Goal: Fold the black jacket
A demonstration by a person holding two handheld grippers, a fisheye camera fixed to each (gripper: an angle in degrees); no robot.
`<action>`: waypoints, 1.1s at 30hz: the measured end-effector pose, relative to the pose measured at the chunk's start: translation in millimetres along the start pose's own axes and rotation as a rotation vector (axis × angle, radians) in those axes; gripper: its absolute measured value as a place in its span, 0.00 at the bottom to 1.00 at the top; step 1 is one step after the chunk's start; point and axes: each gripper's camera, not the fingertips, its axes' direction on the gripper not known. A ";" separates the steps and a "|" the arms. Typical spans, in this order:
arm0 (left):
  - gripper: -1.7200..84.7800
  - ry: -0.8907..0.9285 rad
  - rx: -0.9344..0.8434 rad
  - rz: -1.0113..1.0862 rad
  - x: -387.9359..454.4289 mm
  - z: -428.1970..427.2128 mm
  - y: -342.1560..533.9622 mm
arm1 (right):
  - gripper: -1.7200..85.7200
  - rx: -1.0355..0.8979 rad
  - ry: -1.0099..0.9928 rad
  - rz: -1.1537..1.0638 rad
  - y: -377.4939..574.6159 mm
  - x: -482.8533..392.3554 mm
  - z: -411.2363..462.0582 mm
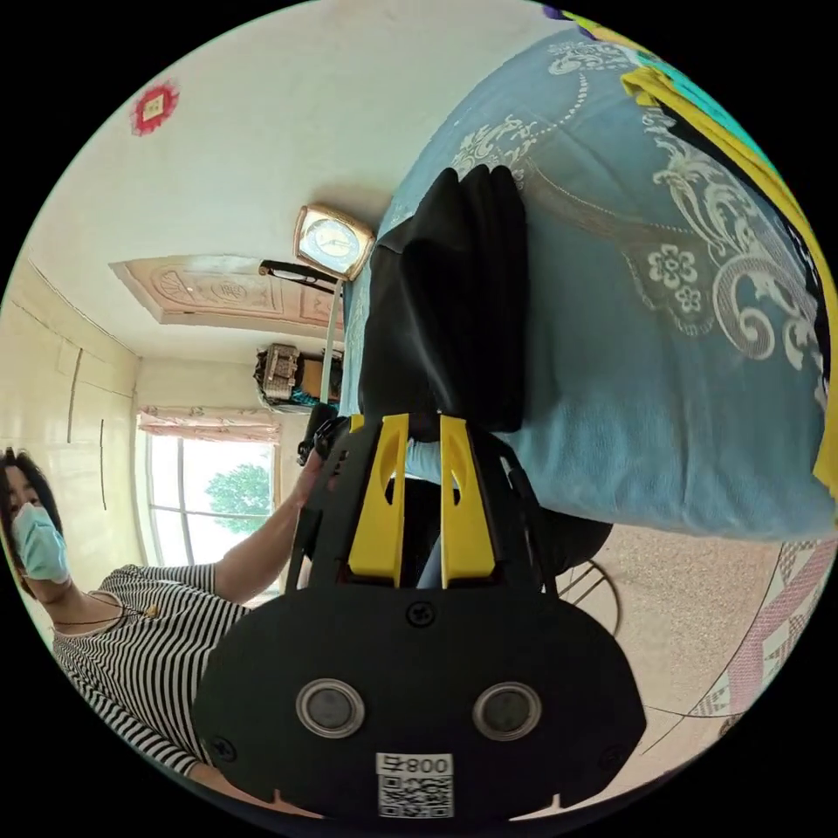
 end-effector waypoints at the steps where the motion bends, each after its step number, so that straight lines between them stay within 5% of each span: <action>1: 0.19 0.007 0.008 0.000 -0.3 -3.8 0.2 | 0.13 0.010 -0.036 0.048 13.7 15.2 -2.3; 8: 0.19 0.049 0.023 -0.012 -5.5 -20.2 -2.3 | 0.19 0.062 -0.216 0.281 66.4 98.5 6.1; 17: 0.19 0.052 0.013 -0.019 -16.4 -22.8 -4.9 | 0.22 0.158 -0.359 0.291 73.7 120.9 20.4; 33: 0.18 0.095 0.016 -0.007 -33.1 0.1 5.4 | 0.22 0.145 -0.243 0.309 90.5 103.9 47.3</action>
